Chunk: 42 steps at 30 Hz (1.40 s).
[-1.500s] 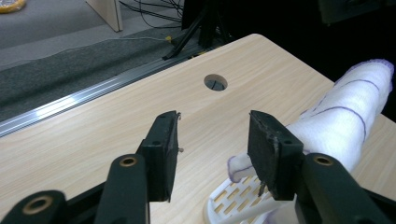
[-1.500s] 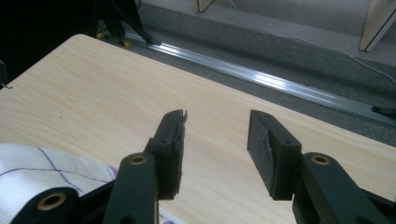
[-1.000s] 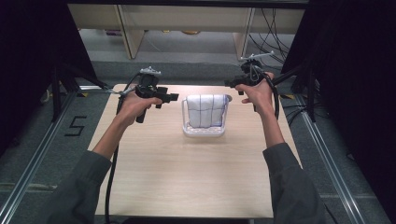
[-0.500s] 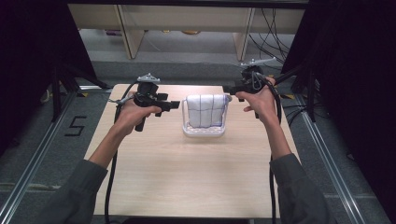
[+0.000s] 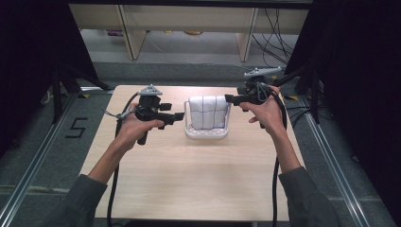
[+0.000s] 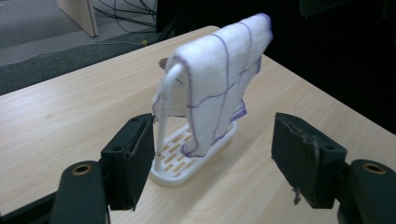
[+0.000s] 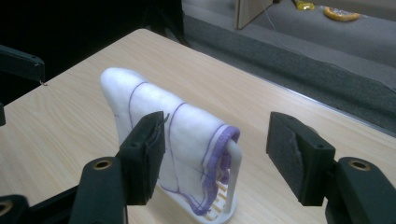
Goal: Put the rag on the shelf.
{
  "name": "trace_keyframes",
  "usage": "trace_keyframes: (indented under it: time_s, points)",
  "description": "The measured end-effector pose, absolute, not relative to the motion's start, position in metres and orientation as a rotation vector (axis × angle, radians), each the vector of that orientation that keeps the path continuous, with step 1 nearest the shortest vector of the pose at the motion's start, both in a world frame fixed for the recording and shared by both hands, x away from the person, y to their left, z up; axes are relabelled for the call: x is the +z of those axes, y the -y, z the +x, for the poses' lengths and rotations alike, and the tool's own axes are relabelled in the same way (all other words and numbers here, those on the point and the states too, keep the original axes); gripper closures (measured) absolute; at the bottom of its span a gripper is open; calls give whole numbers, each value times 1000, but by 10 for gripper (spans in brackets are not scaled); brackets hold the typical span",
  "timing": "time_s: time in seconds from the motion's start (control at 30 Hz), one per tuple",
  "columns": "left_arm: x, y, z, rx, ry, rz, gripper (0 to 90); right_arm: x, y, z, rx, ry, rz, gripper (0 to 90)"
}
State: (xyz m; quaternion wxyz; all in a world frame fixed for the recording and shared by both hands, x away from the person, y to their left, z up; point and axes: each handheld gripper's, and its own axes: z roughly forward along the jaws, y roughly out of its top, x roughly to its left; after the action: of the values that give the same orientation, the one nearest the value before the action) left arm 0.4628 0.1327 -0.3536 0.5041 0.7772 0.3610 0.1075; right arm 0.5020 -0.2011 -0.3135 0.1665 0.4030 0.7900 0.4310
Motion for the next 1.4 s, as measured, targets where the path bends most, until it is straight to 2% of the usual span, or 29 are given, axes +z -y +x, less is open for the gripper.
trace_keyframes:
  time_s: [0.33, 0.67, 1.4]
  points:
    - [-359, -129, 448, 262, -867, 1875, 274, -316, 205, 483, 1275, -2248, 1118, 376]
    - [-367, -130, 432, 265, -834, 1885, 253, -319, 209, 466, 1319, -2238, 1085, 320]
    - [-386, -134, 406, 245, -801, 1891, 246, -339, 210, 435, 1353, -2259, 1041, 310]
